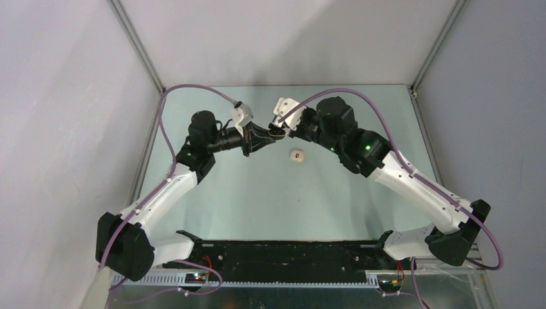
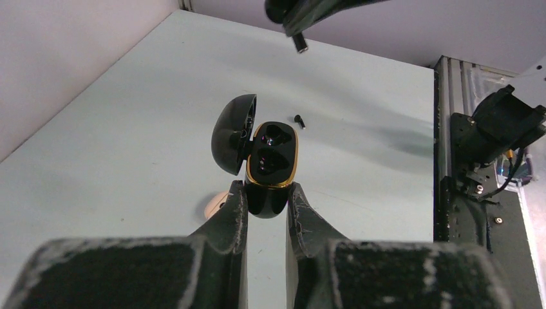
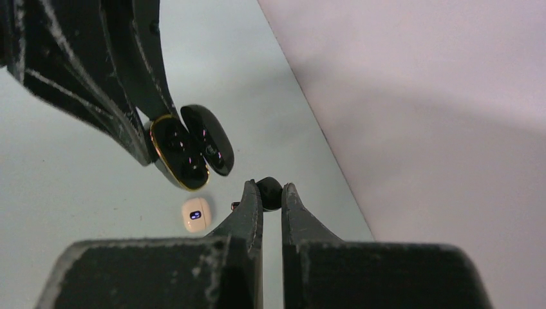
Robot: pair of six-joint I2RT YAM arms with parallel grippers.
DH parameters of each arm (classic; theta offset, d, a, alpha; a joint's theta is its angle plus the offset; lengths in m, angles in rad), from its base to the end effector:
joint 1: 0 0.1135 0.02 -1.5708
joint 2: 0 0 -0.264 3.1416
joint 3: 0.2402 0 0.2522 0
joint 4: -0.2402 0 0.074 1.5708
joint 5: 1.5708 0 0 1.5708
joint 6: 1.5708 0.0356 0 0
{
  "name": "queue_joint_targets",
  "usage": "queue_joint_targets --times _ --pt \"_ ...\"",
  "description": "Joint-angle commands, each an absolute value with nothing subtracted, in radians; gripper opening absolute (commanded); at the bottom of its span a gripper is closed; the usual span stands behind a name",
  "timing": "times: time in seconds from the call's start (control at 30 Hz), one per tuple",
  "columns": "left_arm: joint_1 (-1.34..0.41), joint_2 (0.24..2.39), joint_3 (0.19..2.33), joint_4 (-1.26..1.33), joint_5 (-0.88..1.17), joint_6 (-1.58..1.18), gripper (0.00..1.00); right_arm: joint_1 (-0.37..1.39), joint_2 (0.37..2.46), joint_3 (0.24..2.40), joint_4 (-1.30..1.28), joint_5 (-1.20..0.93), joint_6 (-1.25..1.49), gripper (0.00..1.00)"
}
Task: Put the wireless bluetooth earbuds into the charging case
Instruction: Place the earbud in the charging case.
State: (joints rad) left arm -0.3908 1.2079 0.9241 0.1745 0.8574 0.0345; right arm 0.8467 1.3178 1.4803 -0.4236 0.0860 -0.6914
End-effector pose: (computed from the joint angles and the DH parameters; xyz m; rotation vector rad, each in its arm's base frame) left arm 0.2440 -0.1296 0.3387 0.9834 1.4330 -0.9788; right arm 0.1955 0.2165 0.4397 -1.2292 1.3571 0.0305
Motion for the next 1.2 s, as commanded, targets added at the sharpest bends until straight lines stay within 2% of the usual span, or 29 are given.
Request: queue_joint_targets --times 0.0,0.4,1.17 --pt "-0.433 1.162 0.88 0.327 0.716 0.006 0.0 0.889 1.339 1.492 -0.396 0.221 -0.656 0.0" --pt "-0.47 1.11 0.837 0.398 0.656 -0.154 0.0 0.946 1.365 1.51 -0.386 0.207 -0.683 0.0" --pt "-0.471 1.12 0.859 0.407 0.703 -0.178 0.0 0.966 1.377 1.447 -0.244 0.217 -0.884 0.0"
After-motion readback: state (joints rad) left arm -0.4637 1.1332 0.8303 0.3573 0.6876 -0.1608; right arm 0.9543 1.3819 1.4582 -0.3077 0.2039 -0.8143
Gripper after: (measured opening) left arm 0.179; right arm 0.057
